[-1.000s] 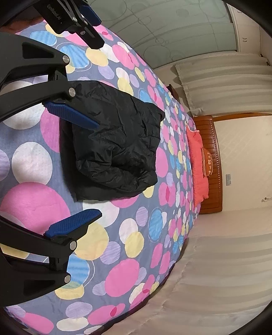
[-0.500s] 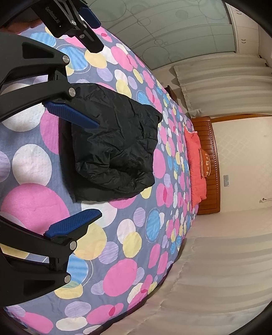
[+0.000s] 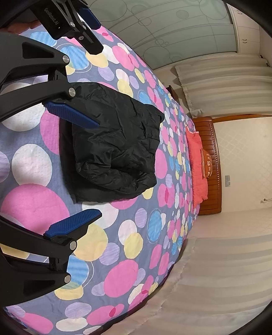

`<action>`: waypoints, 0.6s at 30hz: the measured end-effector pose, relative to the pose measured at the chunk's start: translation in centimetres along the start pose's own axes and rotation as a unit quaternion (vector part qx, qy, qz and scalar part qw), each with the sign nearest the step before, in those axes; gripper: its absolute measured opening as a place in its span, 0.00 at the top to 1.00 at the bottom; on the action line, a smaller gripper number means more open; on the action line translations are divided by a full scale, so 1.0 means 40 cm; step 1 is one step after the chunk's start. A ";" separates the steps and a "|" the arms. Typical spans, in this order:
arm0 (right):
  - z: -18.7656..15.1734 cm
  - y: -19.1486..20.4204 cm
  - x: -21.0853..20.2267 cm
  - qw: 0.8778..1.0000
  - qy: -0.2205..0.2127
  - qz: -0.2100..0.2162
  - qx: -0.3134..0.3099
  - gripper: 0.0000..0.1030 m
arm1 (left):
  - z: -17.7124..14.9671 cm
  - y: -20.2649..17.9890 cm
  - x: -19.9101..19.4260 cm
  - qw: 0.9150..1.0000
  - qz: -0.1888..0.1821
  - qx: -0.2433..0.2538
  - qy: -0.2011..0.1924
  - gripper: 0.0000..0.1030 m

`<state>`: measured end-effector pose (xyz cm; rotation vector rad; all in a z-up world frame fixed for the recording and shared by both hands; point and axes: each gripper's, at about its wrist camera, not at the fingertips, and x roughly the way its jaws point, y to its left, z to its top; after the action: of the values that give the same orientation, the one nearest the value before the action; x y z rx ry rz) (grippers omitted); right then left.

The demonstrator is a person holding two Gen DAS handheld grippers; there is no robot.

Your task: Fold large clothes

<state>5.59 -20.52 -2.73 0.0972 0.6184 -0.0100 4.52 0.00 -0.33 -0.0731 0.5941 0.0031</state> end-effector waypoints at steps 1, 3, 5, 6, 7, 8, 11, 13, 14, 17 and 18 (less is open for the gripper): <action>0.000 0.000 -0.003 1.000 0.000 0.000 0.000 0.24 | 0.000 0.000 0.000 1.000 0.000 0.000 0.000 0.06; 0.000 0.000 0.000 1.000 -0.001 0.000 0.000 0.24 | 0.000 0.001 0.000 1.000 0.001 0.000 0.000 0.06; 0.001 0.000 -0.003 1.000 0.000 0.000 0.000 0.24 | 0.000 0.000 -0.001 1.000 0.000 -0.002 0.000 0.06; 0.000 0.000 0.000 1.000 0.000 0.000 0.000 0.24 | -0.001 0.004 0.004 1.000 0.000 -0.002 0.001 0.06; 0.000 0.000 -0.001 1.000 0.000 0.000 0.000 0.24 | -0.001 0.004 0.003 1.000 0.000 -0.002 0.001 0.06; 0.000 0.000 -0.001 1.000 0.000 0.000 0.000 0.24 | 0.000 0.005 0.004 1.000 0.000 -0.001 0.000 0.06; 0.001 0.000 -0.002 1.000 0.000 0.000 0.000 0.24 | -0.001 0.007 0.004 1.000 0.001 0.000 0.000 0.06; 0.001 0.001 -0.001 1.000 0.000 0.000 0.000 0.24 | -0.002 0.006 0.004 1.000 -0.001 -0.002 0.000 0.06; 0.001 0.001 -0.002 1.000 -0.001 0.000 0.000 0.24 | -0.001 0.007 0.004 1.000 -0.001 -0.001 0.001 0.06; 0.001 0.001 -0.002 1.000 0.000 0.000 0.000 0.24 | -0.005 0.003 0.007 1.000 -0.002 -0.003 0.000 0.06; 0.001 0.001 -0.003 1.000 0.000 0.000 0.001 0.24 | -0.005 0.001 0.007 1.000 -0.001 -0.002 -0.001 0.06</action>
<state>5.51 -20.49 -2.63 0.0984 0.6191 -0.0105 4.62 0.03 -0.65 -0.0770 0.5921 0.0026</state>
